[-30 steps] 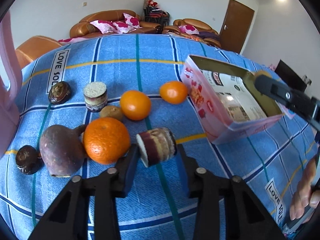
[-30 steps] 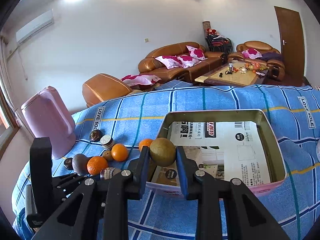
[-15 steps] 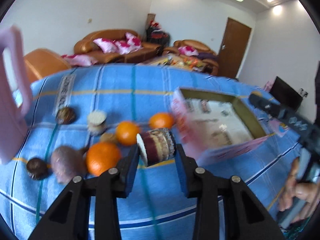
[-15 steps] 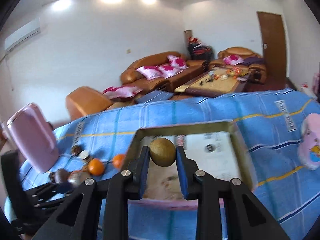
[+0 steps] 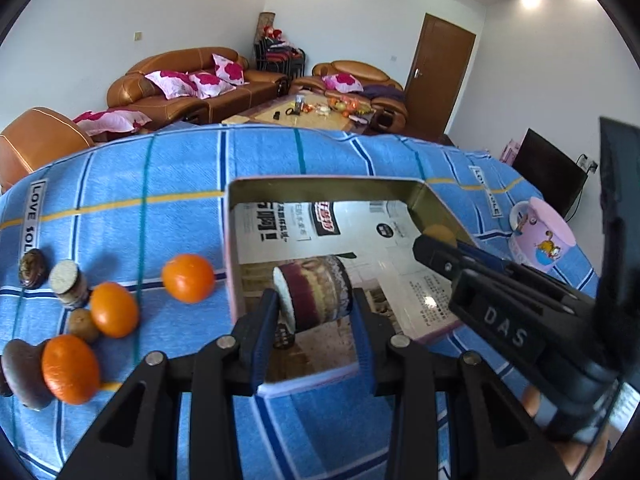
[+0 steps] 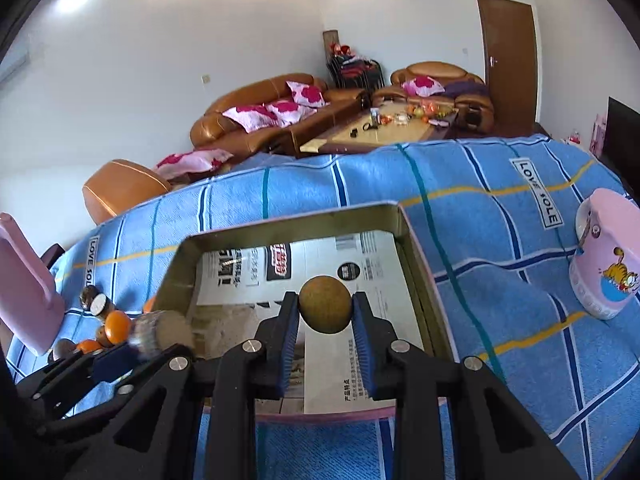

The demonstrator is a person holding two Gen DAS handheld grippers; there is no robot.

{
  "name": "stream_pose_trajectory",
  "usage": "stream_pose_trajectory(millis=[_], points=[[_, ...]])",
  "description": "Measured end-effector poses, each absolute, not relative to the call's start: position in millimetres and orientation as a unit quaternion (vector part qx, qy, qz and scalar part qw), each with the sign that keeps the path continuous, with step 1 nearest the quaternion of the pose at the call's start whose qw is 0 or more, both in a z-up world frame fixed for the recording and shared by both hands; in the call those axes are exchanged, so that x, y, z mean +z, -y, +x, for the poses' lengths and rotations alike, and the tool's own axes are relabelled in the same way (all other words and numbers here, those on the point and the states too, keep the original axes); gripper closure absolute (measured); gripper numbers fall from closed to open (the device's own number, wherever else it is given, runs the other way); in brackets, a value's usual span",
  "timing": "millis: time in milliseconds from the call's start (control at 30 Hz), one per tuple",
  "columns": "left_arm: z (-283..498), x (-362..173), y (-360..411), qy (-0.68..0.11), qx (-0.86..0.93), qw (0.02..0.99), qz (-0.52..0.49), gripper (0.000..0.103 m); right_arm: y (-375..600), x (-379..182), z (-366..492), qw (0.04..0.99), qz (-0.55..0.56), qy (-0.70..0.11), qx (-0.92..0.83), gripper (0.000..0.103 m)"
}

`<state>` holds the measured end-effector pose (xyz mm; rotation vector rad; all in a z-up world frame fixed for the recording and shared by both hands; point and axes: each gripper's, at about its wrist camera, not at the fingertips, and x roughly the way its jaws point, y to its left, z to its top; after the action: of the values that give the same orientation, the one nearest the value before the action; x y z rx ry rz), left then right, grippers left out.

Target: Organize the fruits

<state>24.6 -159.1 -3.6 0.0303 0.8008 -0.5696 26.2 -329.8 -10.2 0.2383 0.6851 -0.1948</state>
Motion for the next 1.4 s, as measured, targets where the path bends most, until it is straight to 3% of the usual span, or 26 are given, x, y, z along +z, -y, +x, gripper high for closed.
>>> stream_pose_trajectory(millis=[567, 667, 700, 767, 867, 967, 1033, 1400], points=[[15.8, -9.9, 172.9, -0.338, -0.267, 0.899, 0.075, 0.063, 338.0, -18.3, 27.0, 0.917, 0.160, -0.354, -0.089, 0.074], [10.8, -6.3, 173.0, -0.324, -0.261, 0.906, 0.084, 0.040, 336.9, -16.5, 26.4, 0.919, 0.172, -0.348, -0.072, 0.067], [9.1, -5.0, 172.5, -0.316, -0.257, 0.909, 0.085, 0.031, 335.2, -15.9, 26.9, 0.920, 0.174, -0.345, -0.065, 0.061], [7.1, -2.6, 172.9, -0.310, -0.256, 0.912, 0.085, 0.027, 331.8, -14.2, 27.5, 0.921, 0.176, -0.342, -0.056, 0.054], [5.6, 0.1, 170.6, -0.307, -0.242, 0.917, 0.084, 0.027, 334.9, -10.1, 23.0, 0.924, 0.192, -0.324, -0.058, 0.053], [3.6, 7.8, 162.5, -0.293, -0.227, 0.926, 0.069, 0.015, 342.9, -3.3, 15.6, 0.930, 0.210, -0.293, -0.066, 0.053], [1.9, 14.7, 153.7, -0.278, -0.215, 0.935, 0.052, 0.001, 345.3, 0.1, 11.1, 0.934, 0.217, -0.277, -0.067, 0.053], [4.3, 14.9, 91.6, -0.262, -0.113, 0.957, 0.057, 0.000, 312.3, 8.8, 3.9, 0.967, 0.144, -0.202, -0.067, 0.053]])
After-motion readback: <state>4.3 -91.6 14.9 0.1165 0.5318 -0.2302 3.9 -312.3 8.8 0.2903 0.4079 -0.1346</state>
